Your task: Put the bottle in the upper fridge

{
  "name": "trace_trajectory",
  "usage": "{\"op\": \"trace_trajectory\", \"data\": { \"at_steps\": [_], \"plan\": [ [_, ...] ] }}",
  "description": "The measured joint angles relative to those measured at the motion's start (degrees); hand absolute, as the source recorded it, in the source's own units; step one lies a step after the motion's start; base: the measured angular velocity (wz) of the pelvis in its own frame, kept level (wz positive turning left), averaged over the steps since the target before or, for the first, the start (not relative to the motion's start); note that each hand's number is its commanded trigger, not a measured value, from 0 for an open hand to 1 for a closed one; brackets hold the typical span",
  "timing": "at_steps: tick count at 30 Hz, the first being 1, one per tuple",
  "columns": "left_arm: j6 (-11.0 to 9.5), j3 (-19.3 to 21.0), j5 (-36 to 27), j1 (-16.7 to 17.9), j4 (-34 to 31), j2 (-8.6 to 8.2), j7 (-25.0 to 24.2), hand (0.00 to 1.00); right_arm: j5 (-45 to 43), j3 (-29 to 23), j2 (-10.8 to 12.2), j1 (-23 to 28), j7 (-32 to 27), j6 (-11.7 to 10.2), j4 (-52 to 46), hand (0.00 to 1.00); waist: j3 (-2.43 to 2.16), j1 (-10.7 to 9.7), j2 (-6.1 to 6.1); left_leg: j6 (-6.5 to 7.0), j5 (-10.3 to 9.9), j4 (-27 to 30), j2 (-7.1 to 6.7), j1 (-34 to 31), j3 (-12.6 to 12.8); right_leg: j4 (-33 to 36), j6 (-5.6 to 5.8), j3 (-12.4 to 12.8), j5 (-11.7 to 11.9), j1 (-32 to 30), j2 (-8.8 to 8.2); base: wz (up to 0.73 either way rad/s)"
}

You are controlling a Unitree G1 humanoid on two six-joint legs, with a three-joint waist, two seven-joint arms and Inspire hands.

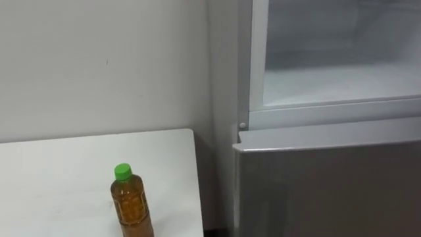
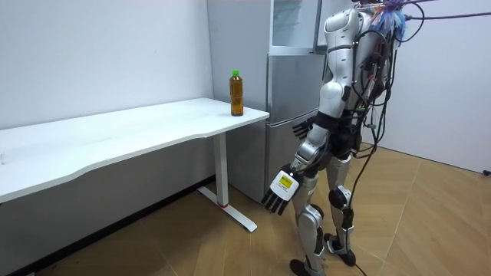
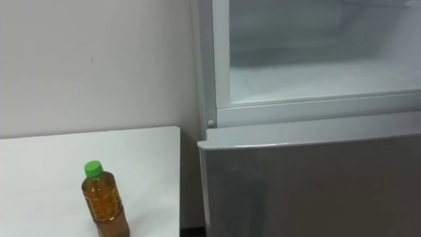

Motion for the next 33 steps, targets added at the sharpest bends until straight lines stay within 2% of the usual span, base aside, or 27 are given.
{"op": "trace_trajectory", "data": {
  "at_steps": [8,10,11,14,16,22,25,28,33],
  "plan": [
    [0.37,0.01,0.05,-0.28,-1.64,0.52,-1.95,0.00,0.46,1.09,0.00,0.91,2.25,0.79,-14.76,0.00,-0.21,0.03,-0.09,0.01,0.01,0.01,0.02,0.04,0.14,0.19,0.00,0.13,0.00,-0.17,-0.01,0.00],
    [0.57,-0.23,-0.03,-0.31,-1.56,0.92,-1.99,0.00,0.74,1.71,-0.11,0.90,2.41,1.03,-17.31,0.00,-0.21,0.21,-0.29,0.01,0.01,0.01,0.02,-0.05,0.29,0.19,0.00,0.17,0.00,-0.28,-0.02,-0.02],
    [1.01,-0.37,0.11,-0.25,-1.55,1.29,-1.99,0.00,0.90,2.53,-0.31,0.92,2.44,1.12,-19.39,0.00,-0.06,0.23,-0.49,0.01,0.01,0.03,0.06,-0.14,0.44,0.21,-0.01,0.17,0.01,-0.46,-0.01,-0.05],
    [1.38,-0.77,0.18,-0.08,-1.51,1.90,-2.03,0.00,0.94,3.16,-0.43,0.88,3.32,1.39,-24.10,0.00,-0.15,0.45,-0.56,0.00,0.00,0.11,0.14,-0.57,0.62,0.46,-0.08,0.23,0.05,-1.10,0.02,-0.04],
    [1.47,-1.39,0.05,-0.18,-1.23,2.15,-2.02,0.00,2.19,3.23,-0.77,0.71,3.69,1.50,-26.30,0.00,0.00,0.69,-0.43,0.00,0.00,0.06,0.22,-0.69,0.77,0.89,-0.09,0.24,0.06,-1.32,0.02,-0.04],
    [2.67,-1.91,-0.02,-0.42,-1.03,2.45,-2.13,0.00,4.40,3.25,-3.55,0.39,4.05,4.22,-31.89,0.00,-0.15,1.67,-1.33,0.02,0.02,0.22,0.29,-0.89,0.81,1.07,-0.10,0.17,0.06,-1.29,0.00,0.00],
    [2.66,-2.43,0.03,-0.54,-1.00,2.55,-2.30,0.00,4.62,3.29,-4.37,-0.03,4.46,4.81,-35.30,0.00,0.08,1.99,-1.29,0.01,0.02,0.08,0.31,-0.87,0.91,1.09,-0.10,0.19,0.06,-1.35,0.00,0.00],
    [2.89,-2.61,0.01,-0.54,-1.03,2.72,-2.29,0.00,4.82,3.22,-4.54,-1.44,5.35,4.99,-37.53,0.00,0.15,2.15,-1.40,0.01,0.02,-0.11,0.34,-0.86,0.91,1.08,-0.11,0.17,0.07,-1.30,0.01,0.00],
    [3.50,-2.62,0.15,-1.12,-1.40,3.12,-2.19,0.00,7.16,3.51,-4.21,-6.69,6.47,4.97,-41.12,0.00,0.37,3.40,-1.76,0.01,0.02,-0.05,0.39,-0.88,0.94,0.98,-0.19,-0.05,0.13,-1.11,0.05,0.02]
  ]
}}
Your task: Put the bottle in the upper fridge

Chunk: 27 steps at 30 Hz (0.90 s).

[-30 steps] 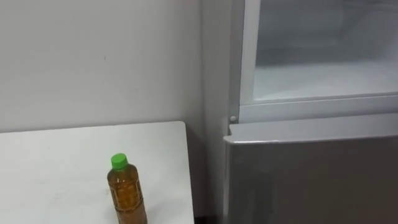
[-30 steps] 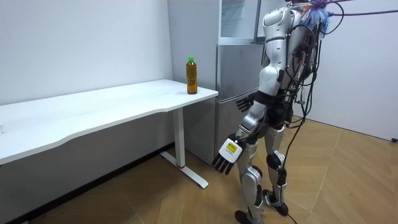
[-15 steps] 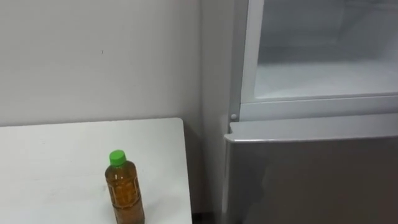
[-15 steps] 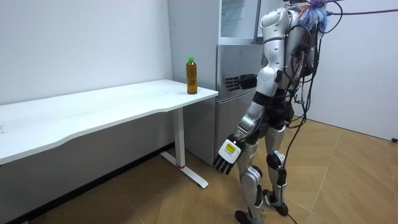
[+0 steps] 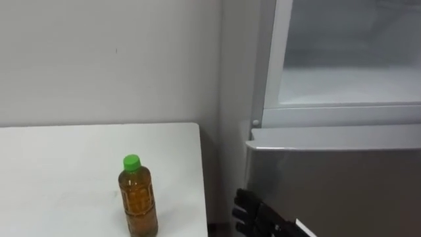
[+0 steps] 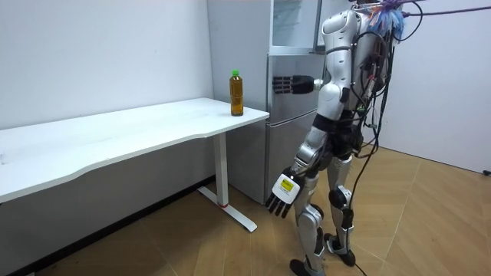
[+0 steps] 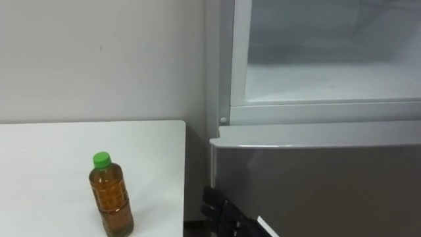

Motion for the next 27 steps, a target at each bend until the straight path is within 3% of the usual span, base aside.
{"op": "trace_trajectory", "data": {
  "at_steps": [5,9,18,27],
  "plan": [
    [0.37,-0.33,3.42,-0.01,-0.28,0.99,-0.11,0.00,0.47,0.99,0.19,-2.01,0.27,0.01,-0.41,0.00,0.05,1.49,-0.81,0.00,0.00,0.71,0.01,-0.27,-0.56,-0.10,0.00,-1.38,0.01,0.29,-0.09,0.07],
    [2.37,-0.41,7.25,0.04,-0.66,1.07,-0.11,0.00,2.33,1.56,0.16,-3.90,-0.51,0.03,-0.85,0.00,0.00,3.00,-0.71,0.00,0.00,0.70,0.11,-0.41,-0.59,0.00,0.00,-1.40,0.01,0.02,-0.05,0.00],
    [4.53,-0.25,10.87,-0.22,-0.67,1.02,0.04,0.00,6.10,3.81,-0.14,-7.15,-4.70,0.05,0.31,0.00,-0.06,4.55,-0.48,-0.01,0.00,1.06,0.10,-0.07,-1.48,-0.07,-0.01,-2.36,0.02,1.22,-0.06,0.04],
    [4.62,-0.23,11.20,-0.40,-0.67,1.01,-0.12,0.00,6.32,5.68,-1.36,-9.80,-7.91,0.03,4.87,0.00,-0.03,5.39,-1.24,-0.19,0.27,1.03,-0.08,0.23,-3.65,-0.12,0.00,-4.83,0.01,2.61,-0.07,0.13]
  ]
}}
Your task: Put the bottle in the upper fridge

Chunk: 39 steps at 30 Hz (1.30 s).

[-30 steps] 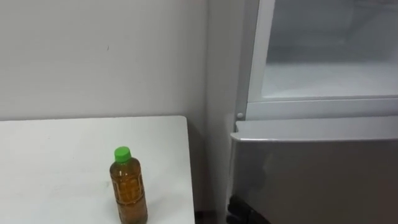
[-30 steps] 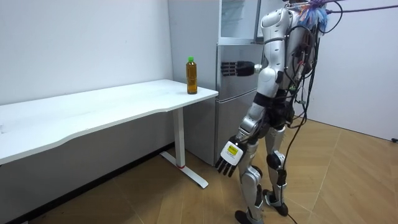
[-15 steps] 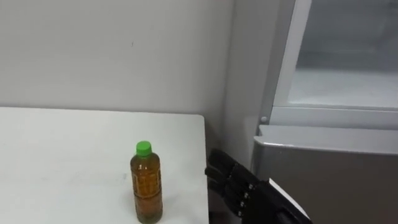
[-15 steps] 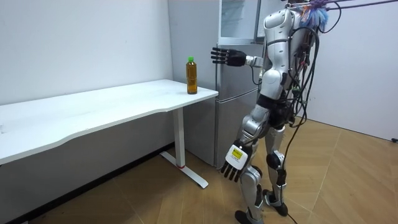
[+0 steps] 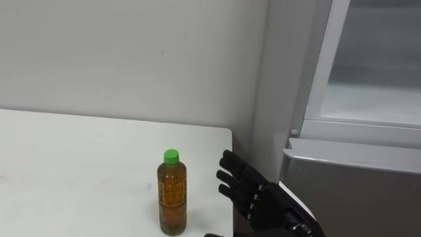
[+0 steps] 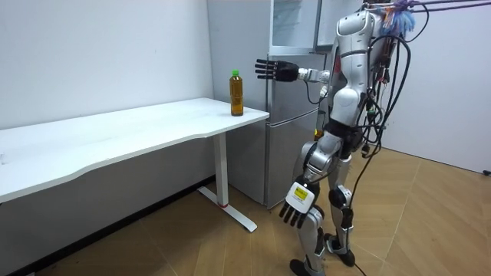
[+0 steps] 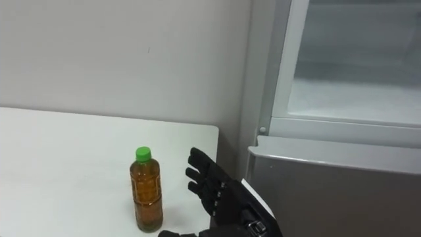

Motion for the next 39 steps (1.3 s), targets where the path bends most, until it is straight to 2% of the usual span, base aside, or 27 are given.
{"op": "trace_trajectory", "data": {
  "at_steps": [5,9,13,16,20,23,27,29,32,35,39],
  "plan": [
    [-0.03,0.46,1.59,-0.11,0.02,0.06,-0.39,0.00,-0.03,0.00,-0.08,-2.55,-3.13,-0.51,3.30,0.00,0.01,0.73,-0.42,-0.01,0.15,0.08,-0.12,-0.80,-0.75,-0.07,0.00,-1.87,0.00,-0.29,-0.16,0.08],
    [0.12,0.63,2.46,0.14,-0.06,-0.01,-0.41,0.00,-0.09,0.27,-0.15,-5.26,-6.44,-0.83,8.23,0.00,-0.16,2.27,-0.94,-0.14,0.40,0.13,-0.16,-1.36,-0.84,-0.92,-0.12,-2.09,0.07,-0.50,-0.05,0.02],
    [0.53,0.55,2.43,1.01,-0.24,0.00,-0.33,0.00,-0.51,2.30,-0.07,-6.11,-9.44,-0.87,10.83,0.00,-0.12,2.59,-0.99,-0.12,0.42,0.50,-0.33,-1.48,-1.73,-0.92,-0.11,-2.98,0.07,-0.34,-0.14,0.13],
    [0.91,0.58,2.39,1.55,-1.20,0.03,-0.34,0.00,-0.65,2.55,-0.09,-6.50,-12.83,-0.93,12.98,0.00,0.05,3.78,-1.30,-0.09,0.44,0.71,-0.46,-1.87,-2.47,-0.92,-0.11,-3.38,0.07,-0.35,-0.17,0.12],
    [1.33,0.60,2.44,2.67,-3.43,-0.05,-0.58,0.00,-3.05,2.94,-0.05,-7.51,-18.08,-1.12,15.41,0.00,0.60,5.57,-1.69,-0.10,0.45,0.82,-0.52,-1.94,-3.04,-0.95,-0.10,-3.55,0.06,-0.04,-0.14,0.07],
    [2.21,0.59,3.29,2.74,-3.42,-0.28,-0.58,0.00,-6.13,3.96,0.91,-9.17,-21.90,-1.17,17.43,0.00,0.58,6.72,-1.77,-0.10,0.45,0.75,-0.52,-2.49,-3.33,-0.97,-0.10,-4.40,0.06,-0.02,-0.13,0.07],
    [3.01,0.52,3.39,2.63,-3.30,-0.28,-0.54,0.00,-9.07,4.45,4.48,-11.39,-27.10,-1.93,21.39,0.00,0.60,7.00,-1.71,-0.18,0.50,0.81,-0.64,-2.74,-4.58,-0.96,-0.09,-6.19,0.06,0.40,-0.13,0.15],
    [3.12,0.48,3.38,2.70,-3.17,-0.28,-0.40,0.00,-9.36,5.18,5.39,-12.29,-29.50,-2.37,23.16,0.00,0.60,7.26,-1.69,-0.21,0.61,0.86,-0.73,-2.96,-4.94,-0.95,-0.09,-6.46,0.05,0.42,-0.15,0.13],
    [3.24,0.45,3.38,2.65,-2.60,-0.27,-0.32,0.00,-9.35,6.52,5.53,-12.89,-32.51,-2.52,24.27,0.00,0.61,7.22,-1.66,-0.16,0.92,1.00,-1.17,-3.80,-6.41,-0.95,-0.07,-7.72,0.04,0.35,-0.33,0.23],
    [3.26,0.47,3.35,2.66,-2.51,-0.48,-0.19,0.00,-9.37,6.70,5.47,-12.90,-34.97,-2.55,24.49,0.00,0.80,8.51,-1.32,-0.02,1.20,0.89,-1.52,-4.01,-6.71,-0.94,-0.02,-8.22,0.01,0.30,-0.62,0.12],
    [3.27,0.60,3.36,2.72,-2.51,-0.50,-0.02,0.00,-9.45,6.83,5.47,-12.92,-38.16,-2.93,24.53,0.00,0.79,9.46,-1.26,0.30,1.51,0.79,-1.99,-4.54,-7.18,-0.91,0.02,-9.10,-0.01,0.16,-1.07,0.10]
  ]
}}
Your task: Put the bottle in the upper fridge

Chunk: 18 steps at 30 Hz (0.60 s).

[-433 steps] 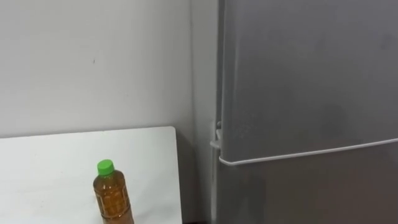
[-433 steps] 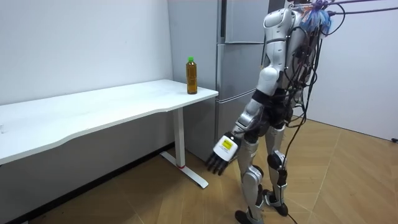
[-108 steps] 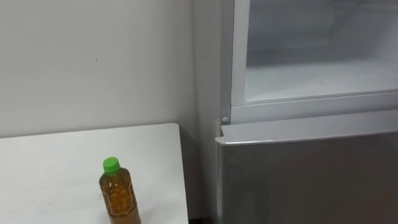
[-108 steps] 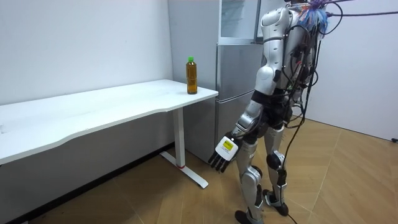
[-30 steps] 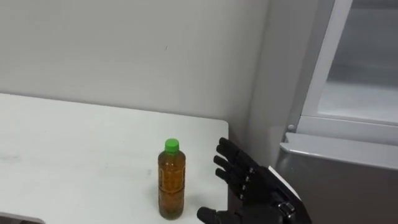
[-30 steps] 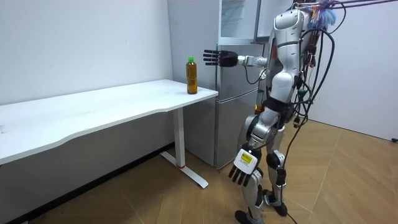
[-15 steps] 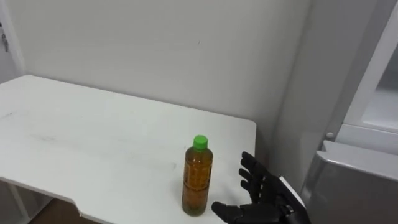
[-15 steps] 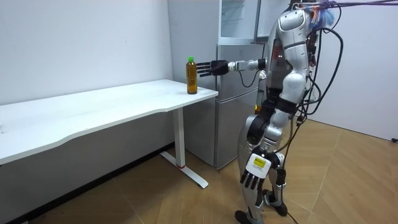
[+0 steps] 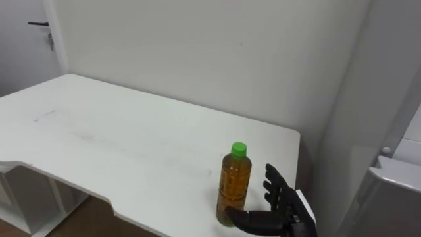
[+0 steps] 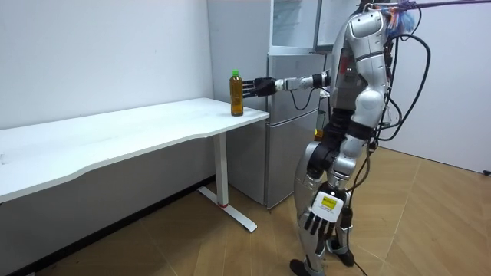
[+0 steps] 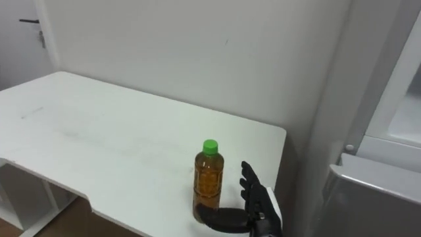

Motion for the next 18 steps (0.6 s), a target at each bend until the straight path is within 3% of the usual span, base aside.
{"op": "trace_trajectory", "data": {
  "at_steps": [5,18],
  "plan": [
    [0.04,1.01,0.06,0.06,-0.02,0.02,0.07,0.00,-3.25,0.87,0.00,-0.12,-3.01,-0.07,-0.01,0.00,-0.45,0.78,-0.54,-0.03,0.28,-0.09,-0.10,-0.75,-0.26,0.00,0.00,-0.32,0.00,-0.76,-0.06,0.02],
    [0.98,0.58,-0.06,0.10,-2.52,0.12,1.21,0.00,-4.36,6.58,-0.28,-1.20,-9.22,-0.11,0.65,0.00,-0.40,1.70,-0.44,-0.10,0.84,-0.16,-0.26,-1.76,-0.96,-0.02,0.00,-1.44,0.00,-1.24,-0.15,0.03]
  ]
}}
